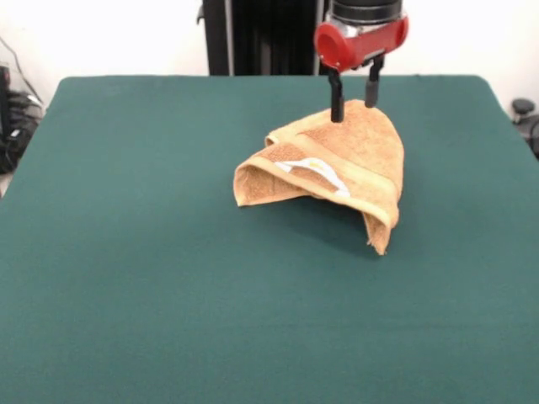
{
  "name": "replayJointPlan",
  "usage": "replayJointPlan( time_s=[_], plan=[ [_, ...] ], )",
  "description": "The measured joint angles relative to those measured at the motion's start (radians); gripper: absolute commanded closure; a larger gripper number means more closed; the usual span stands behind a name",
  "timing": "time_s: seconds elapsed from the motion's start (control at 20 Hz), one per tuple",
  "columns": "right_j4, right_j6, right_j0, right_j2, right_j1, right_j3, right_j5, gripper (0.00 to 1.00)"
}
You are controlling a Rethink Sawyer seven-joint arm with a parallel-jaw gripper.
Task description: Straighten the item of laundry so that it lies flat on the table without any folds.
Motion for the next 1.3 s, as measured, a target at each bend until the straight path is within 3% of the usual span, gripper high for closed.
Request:
replayJointPlan(
  time_s=[0.75,1.3],
  plan=[
    [-0.008,0.000,-0.057,0.000,0.016,0.000,0.000,0.00],
    [-0.088,0.000,-0.108,-0.016,0.032,0.000,0.000,0.00]
  ],
)
